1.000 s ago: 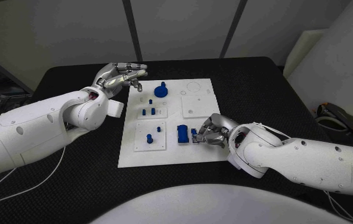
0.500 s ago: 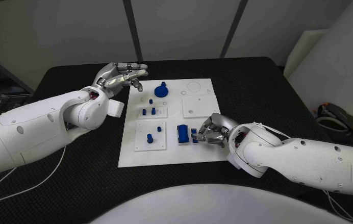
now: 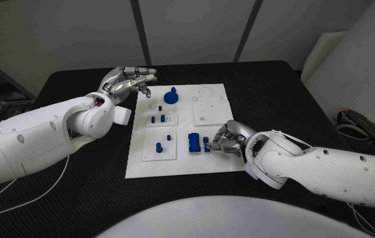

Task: Assemble the parts on the task board

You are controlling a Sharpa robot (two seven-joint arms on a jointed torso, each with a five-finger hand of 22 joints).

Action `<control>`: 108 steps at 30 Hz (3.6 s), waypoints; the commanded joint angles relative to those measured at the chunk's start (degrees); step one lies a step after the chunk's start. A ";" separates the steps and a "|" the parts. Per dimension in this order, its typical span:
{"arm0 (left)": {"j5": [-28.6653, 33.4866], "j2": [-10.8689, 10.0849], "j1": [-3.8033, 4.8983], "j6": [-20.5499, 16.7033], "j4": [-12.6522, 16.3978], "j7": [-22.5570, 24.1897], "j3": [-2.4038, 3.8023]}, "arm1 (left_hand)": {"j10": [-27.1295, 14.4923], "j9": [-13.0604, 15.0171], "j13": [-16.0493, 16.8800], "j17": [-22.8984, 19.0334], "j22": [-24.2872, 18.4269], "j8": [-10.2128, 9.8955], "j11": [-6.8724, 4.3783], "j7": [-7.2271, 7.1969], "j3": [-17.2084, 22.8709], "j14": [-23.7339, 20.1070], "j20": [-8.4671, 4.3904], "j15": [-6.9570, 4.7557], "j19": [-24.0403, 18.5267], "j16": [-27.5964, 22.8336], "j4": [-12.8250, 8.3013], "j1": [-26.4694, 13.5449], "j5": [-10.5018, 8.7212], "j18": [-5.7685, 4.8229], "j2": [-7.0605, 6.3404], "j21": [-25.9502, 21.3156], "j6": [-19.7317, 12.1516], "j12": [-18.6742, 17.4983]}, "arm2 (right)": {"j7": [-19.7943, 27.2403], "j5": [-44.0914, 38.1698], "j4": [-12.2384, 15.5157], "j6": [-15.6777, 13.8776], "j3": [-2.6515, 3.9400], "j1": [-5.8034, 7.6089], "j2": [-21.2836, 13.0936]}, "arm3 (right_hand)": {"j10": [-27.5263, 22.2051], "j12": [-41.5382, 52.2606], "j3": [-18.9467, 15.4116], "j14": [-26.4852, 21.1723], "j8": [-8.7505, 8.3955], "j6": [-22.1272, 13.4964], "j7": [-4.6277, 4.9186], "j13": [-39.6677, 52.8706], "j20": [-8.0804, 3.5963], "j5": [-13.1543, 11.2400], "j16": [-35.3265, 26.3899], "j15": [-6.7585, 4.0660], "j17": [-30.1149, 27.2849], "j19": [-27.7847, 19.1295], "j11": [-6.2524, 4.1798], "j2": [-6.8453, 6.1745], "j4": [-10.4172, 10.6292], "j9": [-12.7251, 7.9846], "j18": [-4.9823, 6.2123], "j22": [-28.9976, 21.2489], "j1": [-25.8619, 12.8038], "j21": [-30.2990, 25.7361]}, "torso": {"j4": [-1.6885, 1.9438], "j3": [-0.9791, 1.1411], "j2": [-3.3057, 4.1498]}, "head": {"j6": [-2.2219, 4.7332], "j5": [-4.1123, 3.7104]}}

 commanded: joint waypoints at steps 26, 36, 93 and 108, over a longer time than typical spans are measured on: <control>0.16 0.08 0.06 0.43 -0.34 0.00 0.03 | -0.56 0.03 0.01 -0.12 -0.09 0.30 0.01 0.05 -0.36 -0.59 0.02 0.00 -0.18 0.26 0.15 -0.12 -0.23 0.32 0.44 -0.41 -0.44 0.43 | 3.51 -2.85 0.85 2.78 -0.03 0.07 -1.59 | 0.33 0.03 -11.66 5.41 -0.73 0.03 0.19 6.29 0.25 -12.13 0.04 0.30 11.74 0.01 0.21 1.45 4.54 0.32 -0.57 -0.09 2.59 -0.61 | 0.01 0.02 0.03 | -0.11 0.10; 0.16 0.12 0.01 0.36 -0.49 -0.19 0.03 | -0.56 0.03 0.01 -0.12 -0.09 0.30 0.01 0.05 -0.36 -0.59 0.02 0.00 -0.18 0.26 0.15 -0.12 -0.23 0.32 0.44 -0.41 -0.44 0.43 | 4.61 -2.05 1.37 4.18 -0.03 0.07 -2.12 | 0.34 0.04 -11.86 5.40 -0.70 0.08 0.17 6.30 0.25 -12.12 0.02 0.29 11.72 0.00 0.19 1.47 4.56 0.35 -0.56 -0.12 2.99 -0.64 | 0.01 0.03 -0.01 | -0.11 0.09; 0.16 0.07 -0.11 0.48 -0.27 -0.15 0.03 | -0.64 0.03 0.01 -0.21 -0.12 0.36 0.00 0.05 -0.37 -0.62 0.02 -0.01 -0.15 0.34 0.12 0.05 -0.21 0.33 0.57 -0.46 -0.50 0.52 | 6.24 -4.91 -4.13 4.36 0.02 0.07 1.73 | 0.48 0.26 -14.37 5.40 0.01 0.96 -0.13 6.48 -0.01 -10.29 0.02 0.02 11.71 -0.01 -0.11 5.78 2.01 1.01 -0.58 0.08 9.41 -0.66 | -0.01 0.00 0.00 | -0.11 0.24; 3.15 0.17 -0.28 -0.35 -0.50 -0.28 0.03 | -0.96 0.03 0.01 -0.62 -0.40 0.54 0.09 0.06 -1.16 -1.57 0.24 0.20 -0.92 0.13 0.47 -0.51 -0.24 0.25 0.18 -1.07 -0.67 0.71 | 28.99 21.48 -7.98 -0.43 1.84 2.00 -0.67 | -9.82 -15.78 -17.08 1.42 -3.20 -5.63 2.44 -6.45 1.64 -10.10 -10.52 1.87 -2.23 -9.41 2.15 6.56 1.73 -0.17 2.45 -19.44 10.54 -14.47 | 0.07 -0.27 -0.88 | 1.01 -0.48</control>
